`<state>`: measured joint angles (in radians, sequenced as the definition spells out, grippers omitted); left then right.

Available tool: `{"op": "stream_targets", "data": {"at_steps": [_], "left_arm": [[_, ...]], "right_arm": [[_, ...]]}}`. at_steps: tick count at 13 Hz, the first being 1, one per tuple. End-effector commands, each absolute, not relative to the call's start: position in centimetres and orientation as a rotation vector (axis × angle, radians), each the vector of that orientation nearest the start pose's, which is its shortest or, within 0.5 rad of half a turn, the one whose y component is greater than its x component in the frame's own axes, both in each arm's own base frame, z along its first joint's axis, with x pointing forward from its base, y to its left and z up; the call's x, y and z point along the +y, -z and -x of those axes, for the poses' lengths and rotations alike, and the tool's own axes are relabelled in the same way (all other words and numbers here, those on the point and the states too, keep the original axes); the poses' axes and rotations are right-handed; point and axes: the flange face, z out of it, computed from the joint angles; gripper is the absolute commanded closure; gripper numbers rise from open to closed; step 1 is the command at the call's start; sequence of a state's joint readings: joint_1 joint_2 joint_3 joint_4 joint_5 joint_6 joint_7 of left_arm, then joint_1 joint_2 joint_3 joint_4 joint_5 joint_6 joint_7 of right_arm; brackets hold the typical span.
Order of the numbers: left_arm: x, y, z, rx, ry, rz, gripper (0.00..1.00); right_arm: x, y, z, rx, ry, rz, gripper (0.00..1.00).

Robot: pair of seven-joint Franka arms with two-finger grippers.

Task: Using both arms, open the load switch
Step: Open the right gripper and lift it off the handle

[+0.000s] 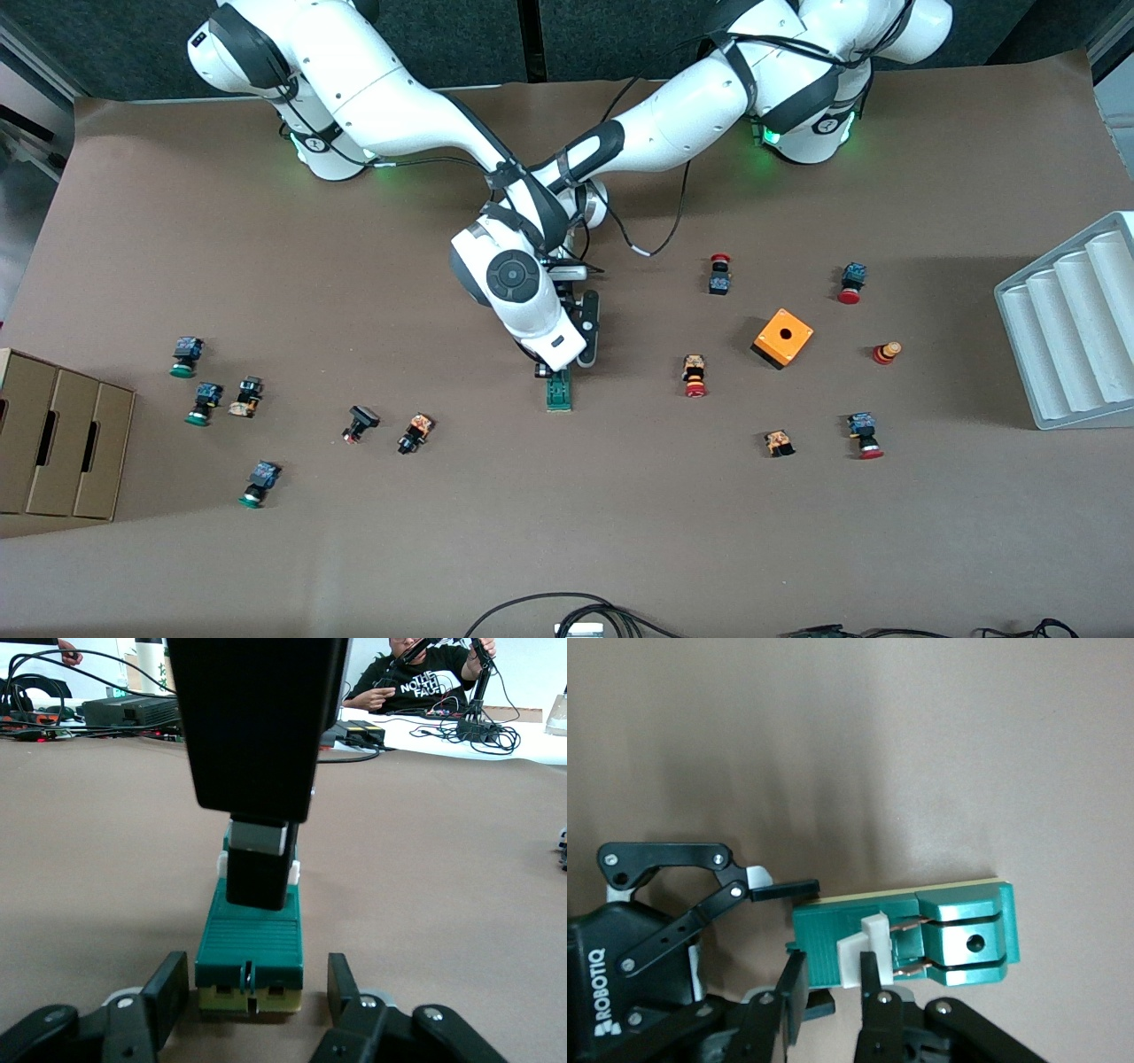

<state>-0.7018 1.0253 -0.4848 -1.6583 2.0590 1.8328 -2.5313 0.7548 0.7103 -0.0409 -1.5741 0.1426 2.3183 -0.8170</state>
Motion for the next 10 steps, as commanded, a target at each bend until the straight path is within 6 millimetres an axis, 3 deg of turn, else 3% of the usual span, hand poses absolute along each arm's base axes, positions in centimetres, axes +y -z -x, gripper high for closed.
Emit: {"op": "stream_targets", "data": {"at_steps": [1, 6, 7, 8, 10], "left_arm": [[-56.8, -6.2, -33.9, -0.08, 1.846, 2.572, 0.29], [-56.8, -6.2, -33.9, -0.08, 1.846, 2.572, 0.29], [-56.8, -6.2, -33.9, -0.08, 1.846, 2.572, 0.29], [-56.8, -6.2, -33.9, -0.08, 1.846, 2.572, 0.29], [-56.8, -6.2, -33.9, -0.08, 1.846, 2.572, 0.29]], "right_arm": [[46.9, -21.7, -52.3, -2.017, 0.062, 2.304, 0.69], [47.1, -22.4, -52.5, -2.016, 0.078, 2.304, 0.66], [47.1, -23.2, -52.5, -1.993, 0.092, 2.313, 0.5], [47.2, -24.3, -52.6, -1.969, 0.107, 2.332, 0.0], [47.2, -26.4, -52.7, -1.961, 0.128, 2.332, 0.0]]}}
